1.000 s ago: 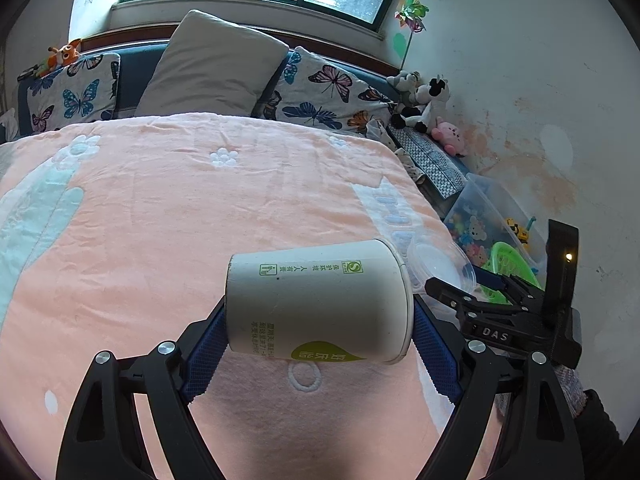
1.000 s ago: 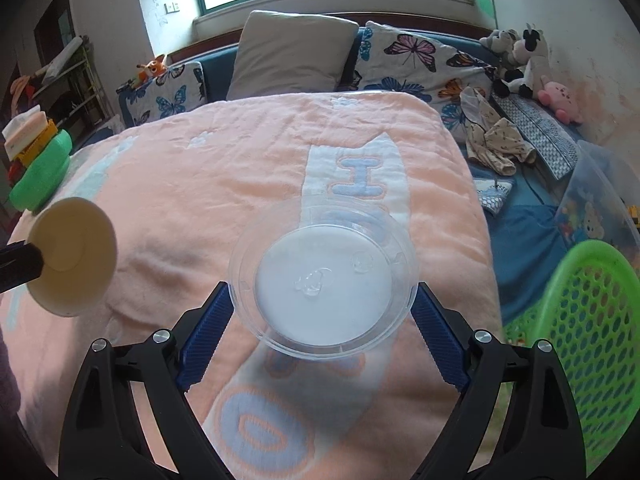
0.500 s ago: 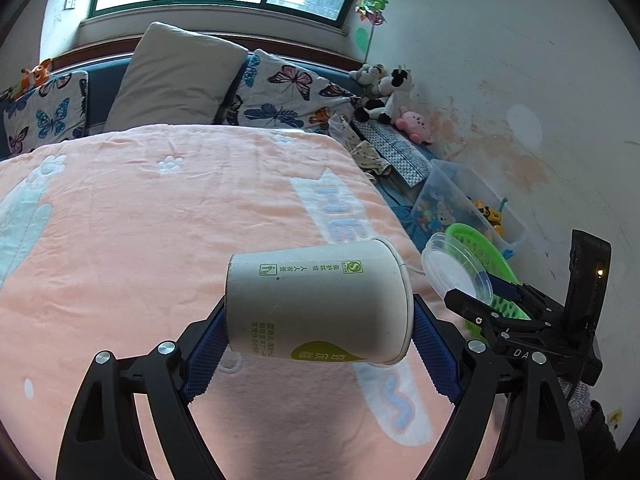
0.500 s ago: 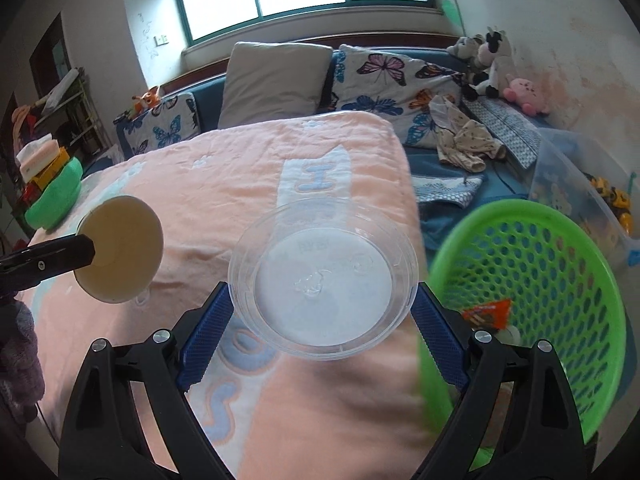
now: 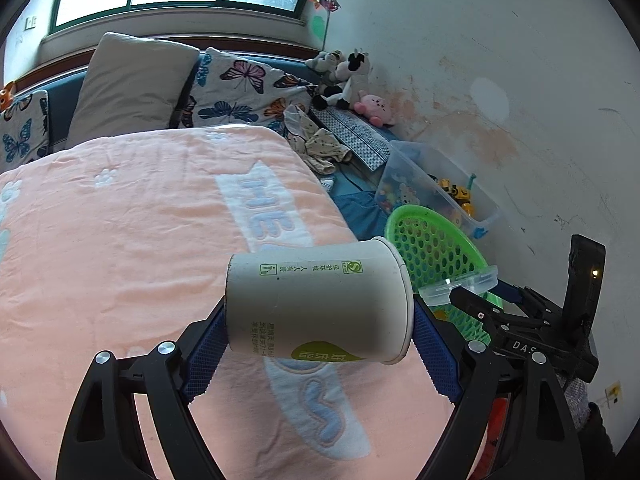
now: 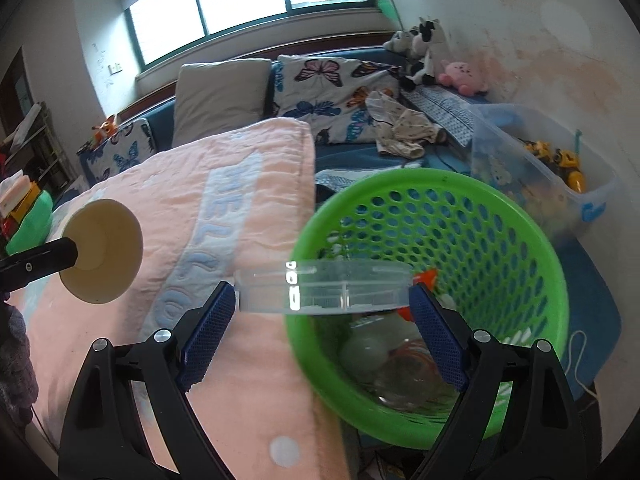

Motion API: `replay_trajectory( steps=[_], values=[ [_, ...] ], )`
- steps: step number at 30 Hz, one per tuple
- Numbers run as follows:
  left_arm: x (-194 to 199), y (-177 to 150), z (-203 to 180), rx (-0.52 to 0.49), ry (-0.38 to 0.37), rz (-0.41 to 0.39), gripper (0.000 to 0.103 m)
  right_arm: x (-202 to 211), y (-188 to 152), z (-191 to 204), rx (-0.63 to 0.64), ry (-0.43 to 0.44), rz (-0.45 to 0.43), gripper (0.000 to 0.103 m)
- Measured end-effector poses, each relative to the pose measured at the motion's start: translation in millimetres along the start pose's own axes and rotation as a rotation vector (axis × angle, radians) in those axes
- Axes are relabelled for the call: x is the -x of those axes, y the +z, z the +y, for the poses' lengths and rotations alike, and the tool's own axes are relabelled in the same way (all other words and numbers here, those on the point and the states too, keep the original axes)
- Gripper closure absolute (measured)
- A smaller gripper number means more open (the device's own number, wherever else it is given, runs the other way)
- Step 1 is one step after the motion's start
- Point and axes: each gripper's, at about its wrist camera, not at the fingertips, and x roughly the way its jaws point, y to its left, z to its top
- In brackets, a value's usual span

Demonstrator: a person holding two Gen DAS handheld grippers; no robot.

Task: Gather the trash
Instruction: 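Carry the clear lid over the green basket and open the right tool, then carry the white paper cup toward the green basket with the left tool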

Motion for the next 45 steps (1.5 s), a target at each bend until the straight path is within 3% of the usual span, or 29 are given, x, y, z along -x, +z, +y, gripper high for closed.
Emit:
replay_trajectory(
  steps=[23, 28, 45],
  values=[
    [-38.5, 11.5, -45.5, -0.050, -0.035, 0.061, 0.021, -4.1, -9.3, -78.2, -0.125, -0.106, 0.027, 0.015],
    [-47.9, 15.3, -60.1, -0.065, -0.058, 0.074, 0.021, -4.3, -13.5, -91.6, -0.154, -0.126, 0.031, 0.010],
    [-90.0, 23.1, -114.5, -0.136, -0.084, 0.132, 0.021, 44.9, -27.1, -102.4, -0.162, -0.112, -0.035, 0.010]
  ],
)
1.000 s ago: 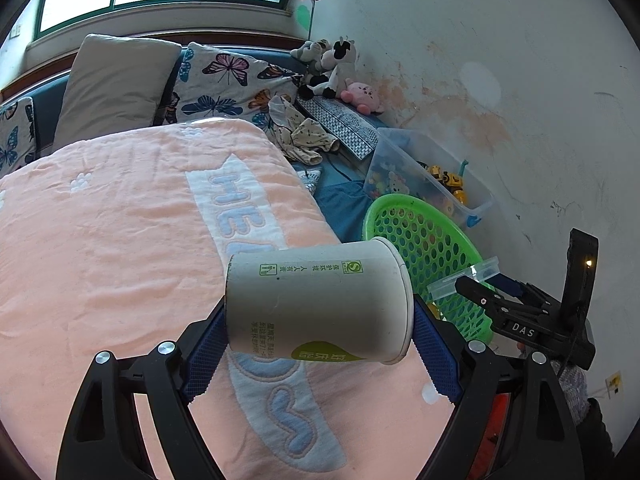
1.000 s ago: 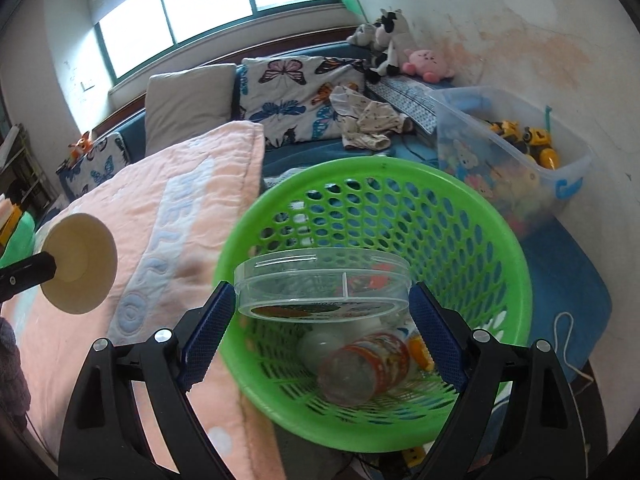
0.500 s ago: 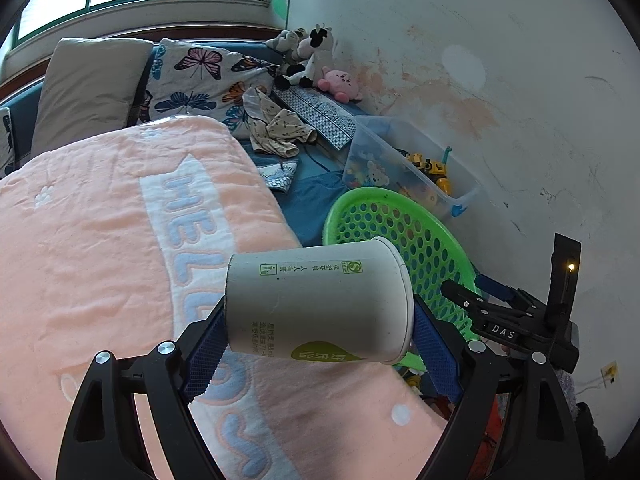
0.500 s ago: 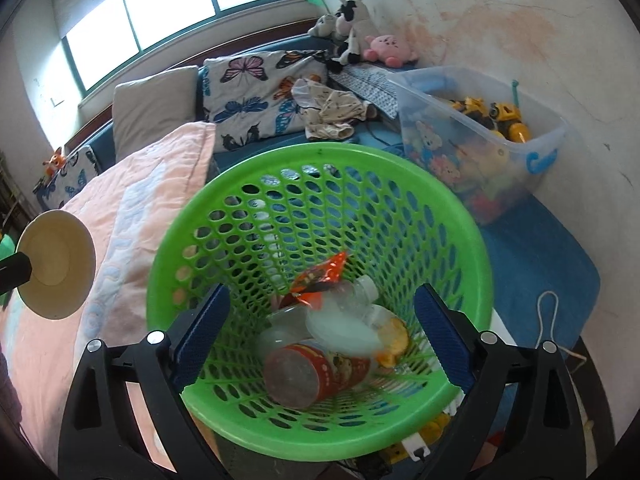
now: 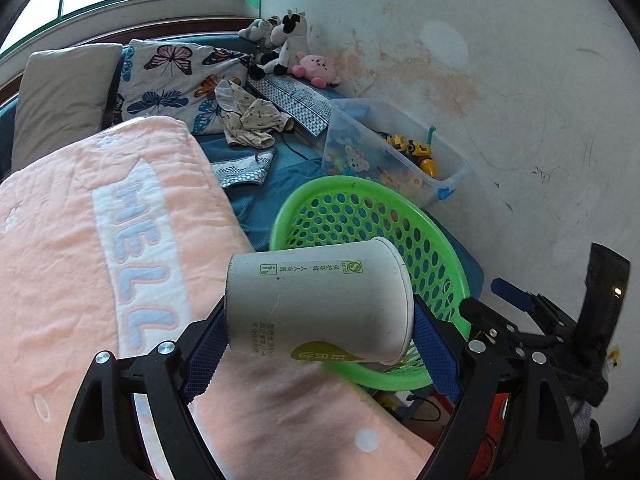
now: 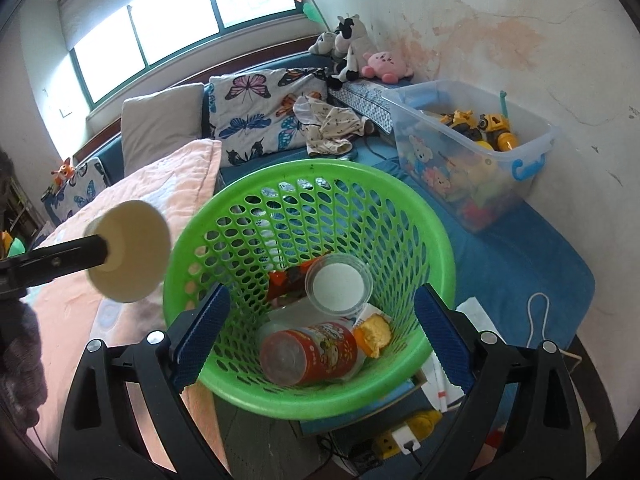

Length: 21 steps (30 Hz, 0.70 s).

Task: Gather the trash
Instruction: 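Carry the white paper cup toward the green basket with the left tool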

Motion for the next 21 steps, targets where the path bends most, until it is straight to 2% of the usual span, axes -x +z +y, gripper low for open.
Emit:
replay_trajectory(
  steps=[10, 21],
  values=[
    [-24.4, 0.4, -11.6, -0.008, 0.005, 0.043, 0.021, 16.1, -10.8, 2.2, -0.010, 0.025, -0.020, 0.010],
    [-26.7, -0.8, -10.9, 0.001, -0.008, 0.049, 0.018, 17.5, -17.9, 2.3, -0.031, 0.033, -0.018, 0.010]
  ],
)
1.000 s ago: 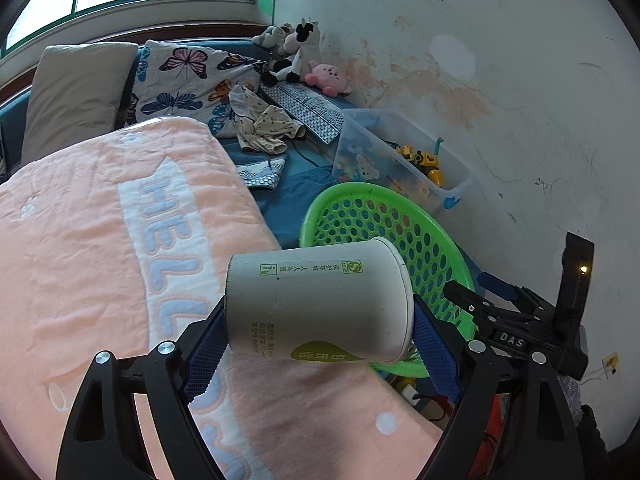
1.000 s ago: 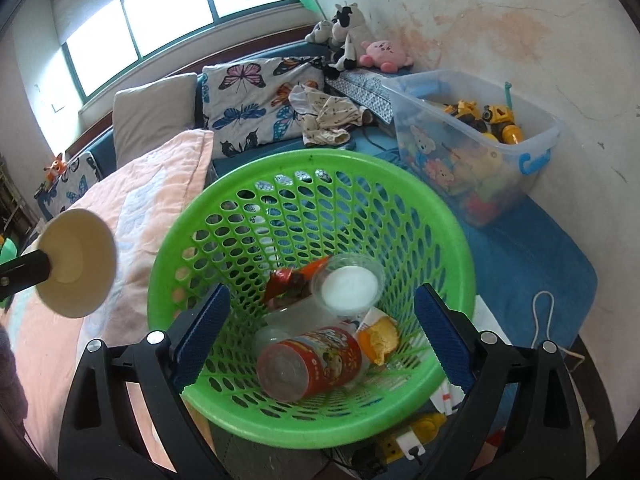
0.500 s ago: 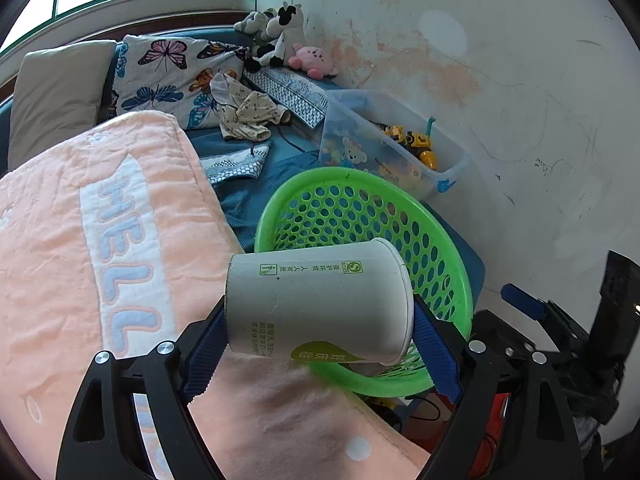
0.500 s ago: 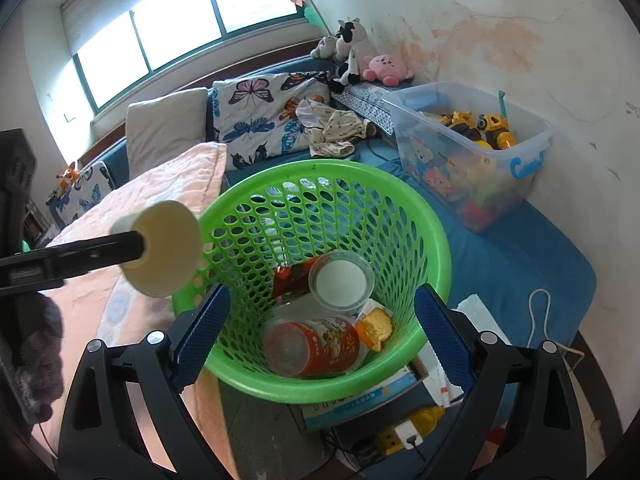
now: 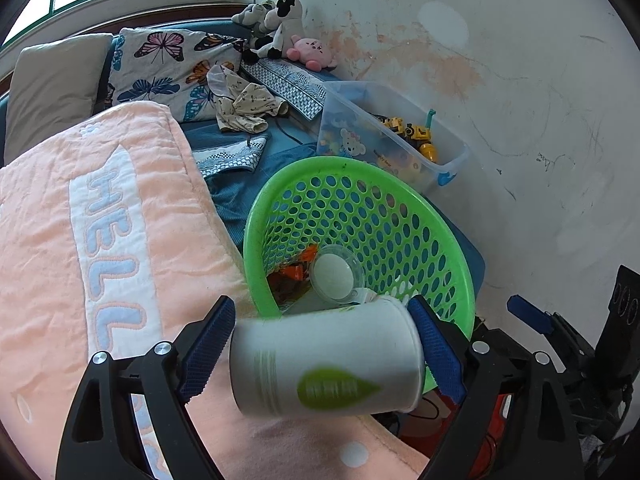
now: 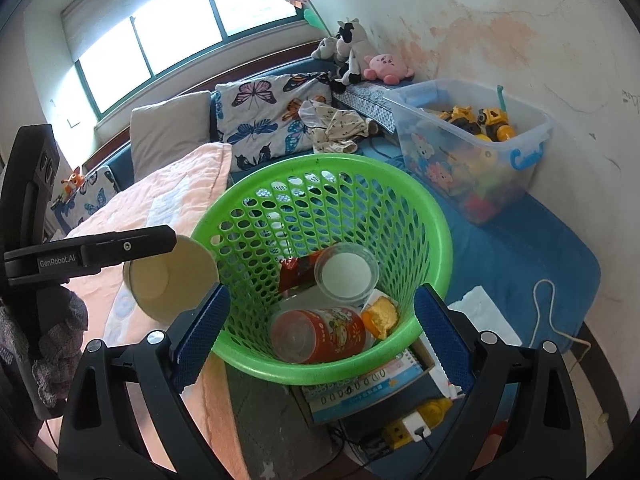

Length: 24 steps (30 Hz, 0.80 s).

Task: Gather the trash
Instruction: 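Carry the white paper cup toward the green basket with the left tool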

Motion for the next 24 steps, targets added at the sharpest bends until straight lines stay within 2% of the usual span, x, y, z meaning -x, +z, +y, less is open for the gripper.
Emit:
replay_trajectory(
  steps=[12, 19, 24],
  values=[
    [5.6, -4.5, -1.0, 0.001, -0.009, -0.001, 0.018, 2.5, -1.5, 0.7, -0.003, 0.006, -0.005, 0.010],
    [13.8, -14.5, 0.2, -0.004, -0.012, -0.003, 0.018, 1.8, -11.4, 14.1, -0.019, 0.050, 0.002, 0.010],
    [21.9, -30.7, 8.3, 0.033, -0.017, -0.039, 0.018, 1.2, -16.2, 21.4, -0.030, 0.063, 0.001, 0.010]
  ],
)
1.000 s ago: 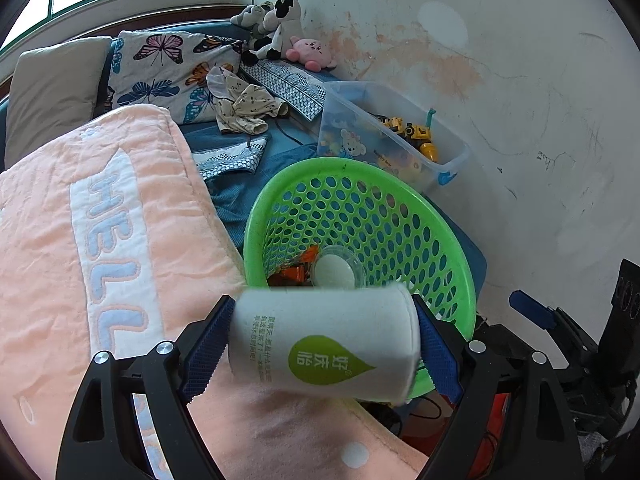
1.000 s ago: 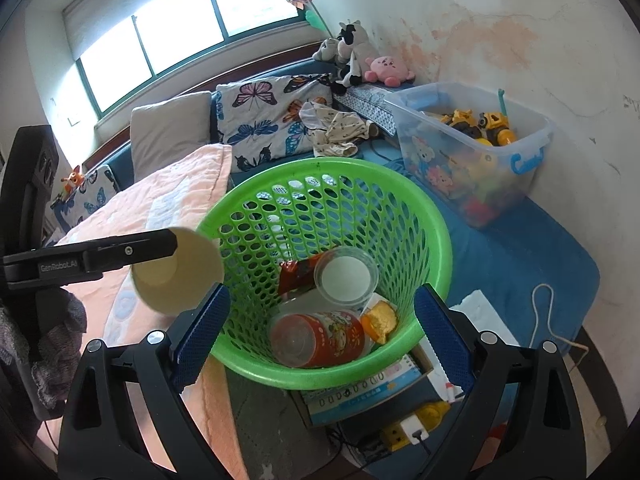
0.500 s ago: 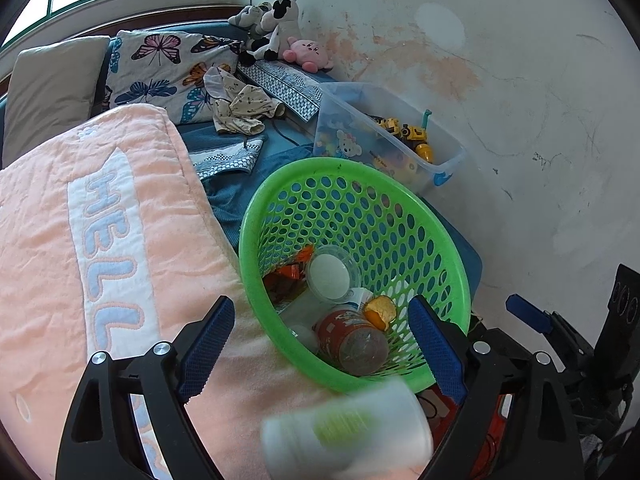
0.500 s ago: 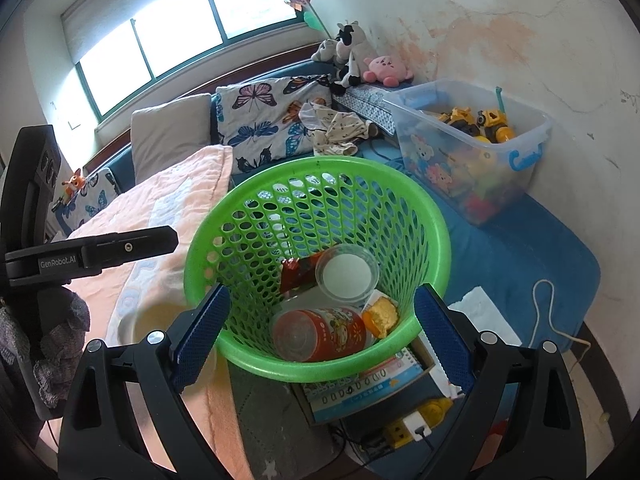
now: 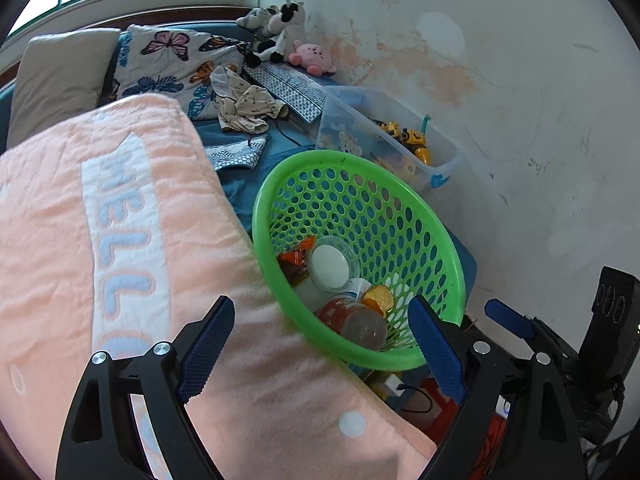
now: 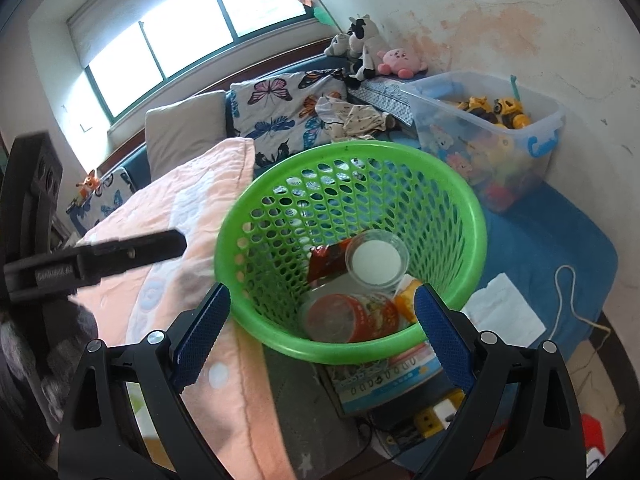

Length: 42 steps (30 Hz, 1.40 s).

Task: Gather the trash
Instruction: 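Carry the white paper cup toward the green basket with the left tool, then lower the white cup into the basket and open the left tool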

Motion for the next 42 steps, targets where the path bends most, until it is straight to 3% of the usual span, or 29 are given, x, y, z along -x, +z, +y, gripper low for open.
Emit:
replay_trajectory(
  steps=[8, 19, 31, 42],
  values=[
    [3.9, -9.9, 4.3, 0.017, 0.014, -0.020, 0.018, 3.1, -6.8, -8.2, -0.017, -0.011, 0.011, 0.010],
    [45.9, -32.8, 12.2, -0.012, 0.046, -0.023, 0.018, 25.0, -16.0, -8.4, 0.009, -0.012, -0.002, 0.010],
    [93.5, -93.6, 10.0, -0.095, -0.117, 0.013, 0.008, 50.0, -41.7, -5.3, 0.017, -0.002, 0.001, 0.010],
    [78.8, -127.6, 0.3, -0.147, -0.134, 0.083, 0.007, 60.6, -55.7, -12.5, 0.002, -0.020, 0.006, 0.010]
  ],
)
